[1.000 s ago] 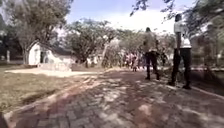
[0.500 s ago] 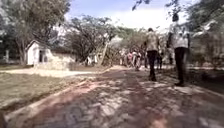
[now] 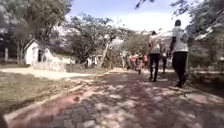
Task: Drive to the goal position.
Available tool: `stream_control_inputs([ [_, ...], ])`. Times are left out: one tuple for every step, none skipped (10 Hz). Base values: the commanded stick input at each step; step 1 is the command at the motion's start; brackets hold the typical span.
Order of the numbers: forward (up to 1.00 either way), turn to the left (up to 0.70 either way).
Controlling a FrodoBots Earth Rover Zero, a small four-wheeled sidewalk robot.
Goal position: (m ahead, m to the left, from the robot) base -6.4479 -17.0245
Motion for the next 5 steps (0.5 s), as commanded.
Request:
stream_control_inputs([
  [0.85,0.00],
  [0.85,0.00],
  [0.85,0.00],
  [0.85,0.00],
  [0.85,0.00],
])
